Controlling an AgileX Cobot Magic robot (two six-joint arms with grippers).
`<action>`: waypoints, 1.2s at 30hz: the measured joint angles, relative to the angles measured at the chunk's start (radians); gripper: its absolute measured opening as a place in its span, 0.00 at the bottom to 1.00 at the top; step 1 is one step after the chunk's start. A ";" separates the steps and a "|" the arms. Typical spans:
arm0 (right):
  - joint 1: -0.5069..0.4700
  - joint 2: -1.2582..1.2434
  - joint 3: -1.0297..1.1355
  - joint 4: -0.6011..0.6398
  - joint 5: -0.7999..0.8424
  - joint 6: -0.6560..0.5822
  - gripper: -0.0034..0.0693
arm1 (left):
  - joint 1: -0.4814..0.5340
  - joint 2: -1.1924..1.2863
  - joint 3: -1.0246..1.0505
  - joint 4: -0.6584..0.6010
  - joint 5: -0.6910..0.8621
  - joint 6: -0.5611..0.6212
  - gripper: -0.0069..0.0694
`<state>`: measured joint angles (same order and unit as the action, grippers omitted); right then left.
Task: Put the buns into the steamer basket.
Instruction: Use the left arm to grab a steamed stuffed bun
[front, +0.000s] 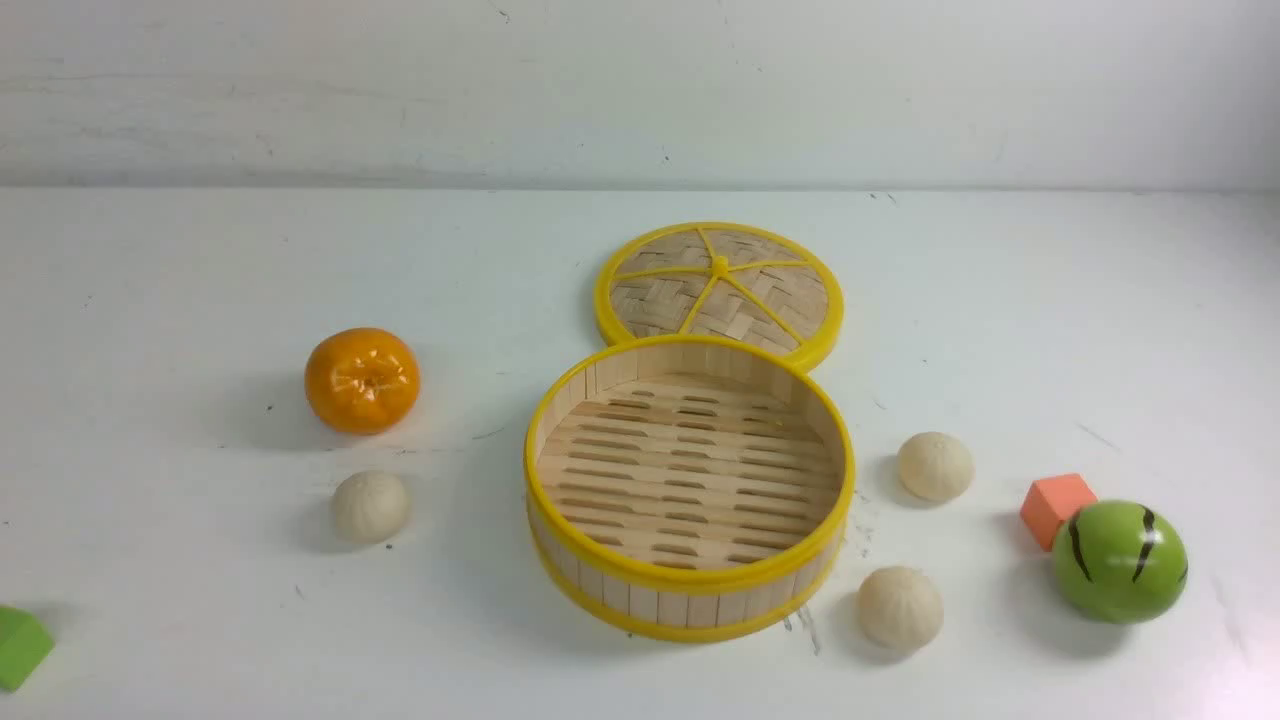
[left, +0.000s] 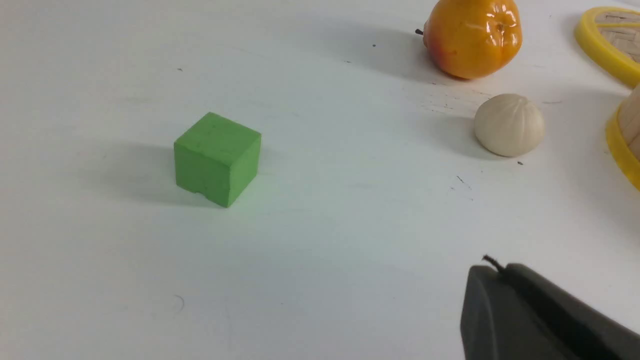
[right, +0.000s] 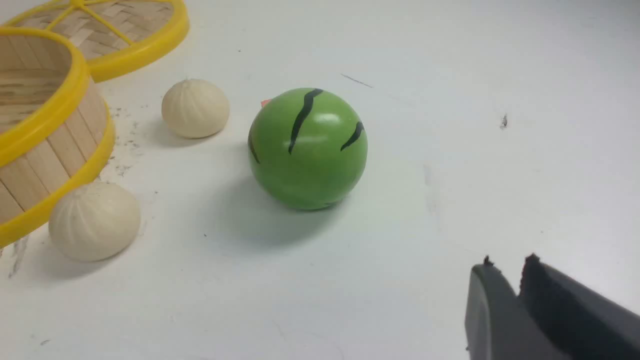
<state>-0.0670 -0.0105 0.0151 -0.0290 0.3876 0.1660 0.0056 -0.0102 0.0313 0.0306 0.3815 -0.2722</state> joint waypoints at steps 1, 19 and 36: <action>0.000 0.000 0.000 0.000 0.000 0.000 0.18 | 0.000 0.000 0.000 0.000 0.000 0.000 0.10; 0.000 0.000 0.000 0.000 0.000 0.000 0.20 | 0.000 0.000 0.000 0.000 0.000 0.000 0.11; 0.000 0.000 0.000 0.000 0.000 0.000 0.23 | 0.000 0.000 0.000 -0.658 -0.121 -0.474 0.14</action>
<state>-0.0670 -0.0105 0.0151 -0.0290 0.3876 0.1660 0.0056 -0.0102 0.0313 -0.6274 0.2607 -0.7460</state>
